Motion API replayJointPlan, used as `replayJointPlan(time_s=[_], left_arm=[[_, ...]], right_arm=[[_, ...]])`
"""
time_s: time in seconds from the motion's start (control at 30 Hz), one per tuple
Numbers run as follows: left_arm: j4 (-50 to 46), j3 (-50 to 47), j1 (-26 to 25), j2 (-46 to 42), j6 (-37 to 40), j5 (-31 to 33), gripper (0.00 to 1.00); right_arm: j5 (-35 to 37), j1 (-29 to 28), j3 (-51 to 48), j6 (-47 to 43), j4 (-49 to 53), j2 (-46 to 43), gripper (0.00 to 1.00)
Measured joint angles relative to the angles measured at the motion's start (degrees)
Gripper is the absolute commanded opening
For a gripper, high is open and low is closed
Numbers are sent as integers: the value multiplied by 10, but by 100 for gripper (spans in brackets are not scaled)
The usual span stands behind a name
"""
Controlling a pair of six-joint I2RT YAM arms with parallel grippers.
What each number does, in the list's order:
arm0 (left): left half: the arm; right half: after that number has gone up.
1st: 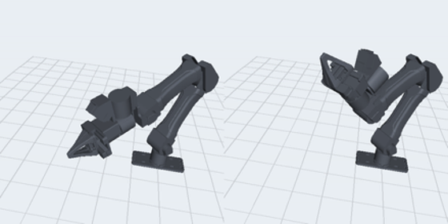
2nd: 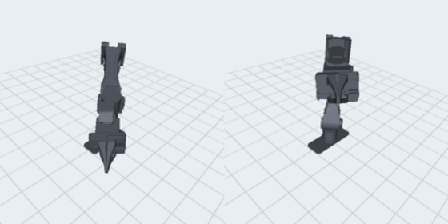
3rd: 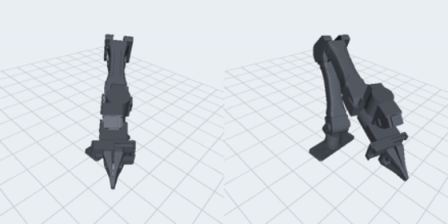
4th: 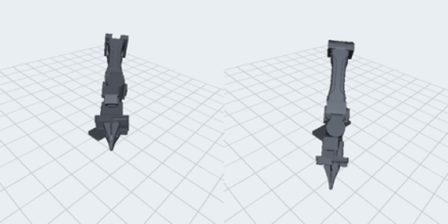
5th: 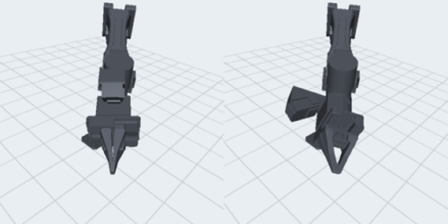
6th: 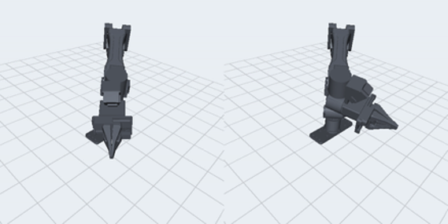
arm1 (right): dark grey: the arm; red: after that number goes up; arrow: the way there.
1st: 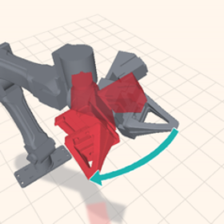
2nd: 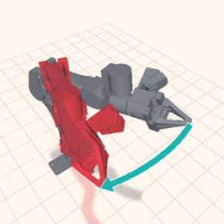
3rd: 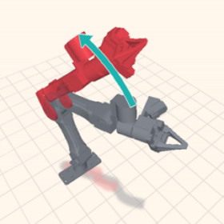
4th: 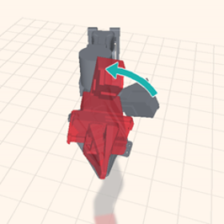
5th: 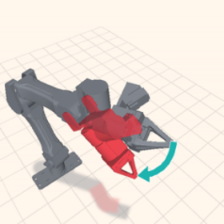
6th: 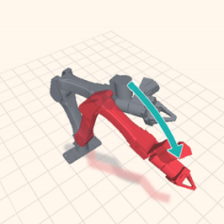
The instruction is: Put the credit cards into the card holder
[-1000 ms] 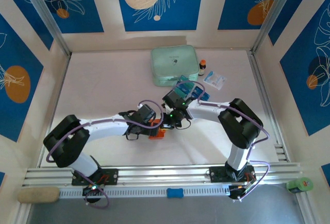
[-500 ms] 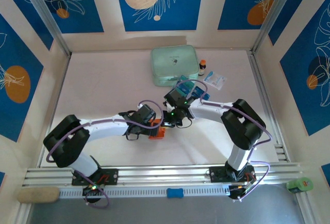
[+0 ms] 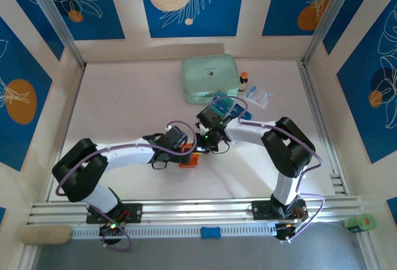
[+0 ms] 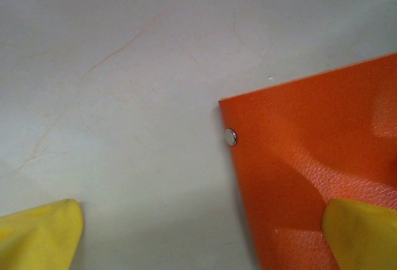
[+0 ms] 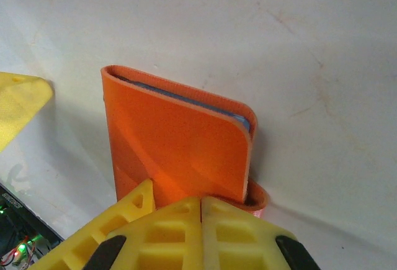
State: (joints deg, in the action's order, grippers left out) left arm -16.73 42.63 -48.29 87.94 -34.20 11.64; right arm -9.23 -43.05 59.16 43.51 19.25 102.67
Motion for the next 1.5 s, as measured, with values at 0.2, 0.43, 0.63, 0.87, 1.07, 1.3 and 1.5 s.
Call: replayJointPlan(time_s=[0.2,0.43,0.63,0.87,1.07,1.3,1.5], left_arm=[[0,0,0,0,0,0,100],[0,-1,0,0,-2,0,100],[-2,-1,0,0,-2,0,100],[-1,-5,0,-3,-4,0,100],[11,-14,0,-8,-13,-1,100],[24,-23,0,-12,-21,0,100],[37,-33,0,-18,-28,1,100]], right_arm=[[2,-3,0,0,-4,3,0],[11,-8,-29,14,-44,-9,0],[56,-27,-62,32,-88,-30,0],[149,-68,-106,57,-143,-58,0],[232,-106,-152,72,-208,-80,0],[294,-140,-196,64,-276,-95,0],[317,-151,-208,58,-300,-93,0]])
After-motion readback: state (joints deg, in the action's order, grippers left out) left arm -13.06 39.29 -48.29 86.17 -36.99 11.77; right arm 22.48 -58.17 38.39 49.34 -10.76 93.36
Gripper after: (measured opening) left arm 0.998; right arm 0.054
